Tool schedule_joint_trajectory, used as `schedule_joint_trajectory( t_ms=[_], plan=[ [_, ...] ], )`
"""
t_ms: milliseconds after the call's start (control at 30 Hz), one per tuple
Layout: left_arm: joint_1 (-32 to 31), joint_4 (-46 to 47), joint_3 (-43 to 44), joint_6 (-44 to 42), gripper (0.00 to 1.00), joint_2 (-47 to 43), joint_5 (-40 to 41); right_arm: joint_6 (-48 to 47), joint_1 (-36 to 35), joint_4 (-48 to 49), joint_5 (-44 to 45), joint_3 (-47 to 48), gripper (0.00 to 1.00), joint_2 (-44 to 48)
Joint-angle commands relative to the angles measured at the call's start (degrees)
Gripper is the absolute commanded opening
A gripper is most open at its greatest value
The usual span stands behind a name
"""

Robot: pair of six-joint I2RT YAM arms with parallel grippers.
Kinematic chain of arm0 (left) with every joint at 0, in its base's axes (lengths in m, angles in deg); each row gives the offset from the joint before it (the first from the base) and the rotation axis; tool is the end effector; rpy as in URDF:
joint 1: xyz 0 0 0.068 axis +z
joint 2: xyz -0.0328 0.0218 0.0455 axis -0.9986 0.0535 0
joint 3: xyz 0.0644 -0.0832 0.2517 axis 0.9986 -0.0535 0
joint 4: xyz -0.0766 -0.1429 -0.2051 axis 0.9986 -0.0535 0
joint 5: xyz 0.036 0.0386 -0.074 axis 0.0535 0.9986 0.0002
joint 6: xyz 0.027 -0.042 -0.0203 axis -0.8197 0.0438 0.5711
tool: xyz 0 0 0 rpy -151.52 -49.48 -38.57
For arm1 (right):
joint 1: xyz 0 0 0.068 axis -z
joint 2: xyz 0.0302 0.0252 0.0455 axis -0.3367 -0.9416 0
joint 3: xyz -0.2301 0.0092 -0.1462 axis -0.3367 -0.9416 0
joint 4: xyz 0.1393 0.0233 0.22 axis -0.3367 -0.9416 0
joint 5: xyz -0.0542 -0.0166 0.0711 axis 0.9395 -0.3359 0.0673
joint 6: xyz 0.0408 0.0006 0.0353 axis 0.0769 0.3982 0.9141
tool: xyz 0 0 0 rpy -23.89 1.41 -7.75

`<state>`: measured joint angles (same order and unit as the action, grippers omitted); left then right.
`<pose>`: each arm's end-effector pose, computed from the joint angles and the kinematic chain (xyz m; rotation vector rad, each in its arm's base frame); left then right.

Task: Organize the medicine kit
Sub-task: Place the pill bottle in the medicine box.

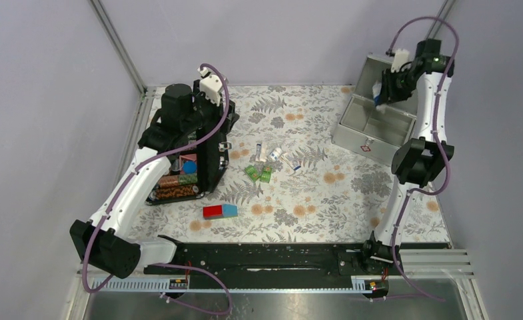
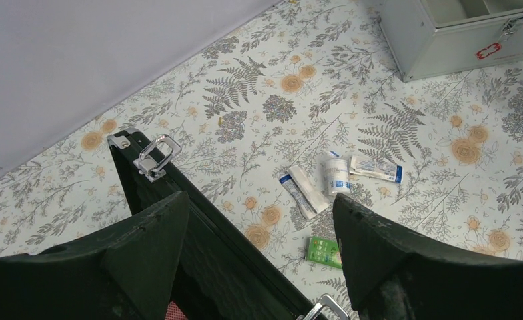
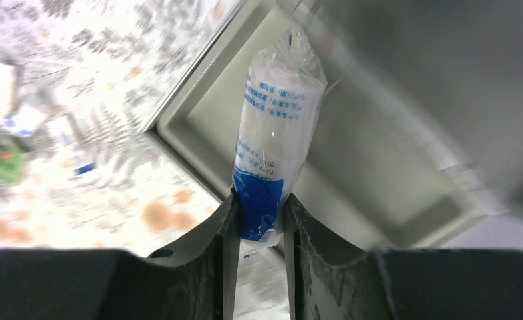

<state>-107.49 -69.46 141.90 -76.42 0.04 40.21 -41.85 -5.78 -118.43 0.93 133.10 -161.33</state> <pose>0.2646 -0.1089 0.4031 0.6467 1.7710 -0.3885 0.4486 -0.0968 0.3728 -0.4717 2.3551 0.1544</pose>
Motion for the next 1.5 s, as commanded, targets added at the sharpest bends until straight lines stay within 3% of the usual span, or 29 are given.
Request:
schedule_joint_trajectory(
  t_ms=[0, 67, 267, 533, 900, 1167, 1467],
  plan=[
    [0.2, 0.8, 2.6, -1.5, 0.79, -1.0, 0.4, 22.8, -5.1, 0.3, -4.4, -12.4, 0.34, 5.0],
    [0.2, 0.6, 2.6, -1.6, 0.79, -1.0, 0.5, 25.1, -7.3, 0.9, -3.5, -12.7, 0.34, 5.3],
    [0.2, 0.6, 2.6, -1.2, 0.79, -0.7, 0.0, 37.1, -11.8, 3.3, 15.3, -11.1, 0.25, 3.3],
    [0.2, 0.0, 3.4, -2.0, 0.79, -0.6, 0.4, 45.7, -13.6, 3.2, 29.1, -14.0, 0.23, 1.3],
    [-0.4, -0.6, 4.7, -2.5, 0.80, 0.1, 0.2, 50.0, -13.6, 5.5, 19.8, -9.4, 0.25, -5.1],
    [-0.7, -1.0, 5.0, -3.4, 0.80, 0.0, 0.6, 49.8, -13.6, 6.2, 19.8, -7.1, 0.43, -7.8],
    [-0.7, -0.3, 4.4, -3.2, 0.80, -0.4, 0.5, 48.4, -13.6, 5.6, 20.5, -9.0, 0.51, -2.9]
  ],
)
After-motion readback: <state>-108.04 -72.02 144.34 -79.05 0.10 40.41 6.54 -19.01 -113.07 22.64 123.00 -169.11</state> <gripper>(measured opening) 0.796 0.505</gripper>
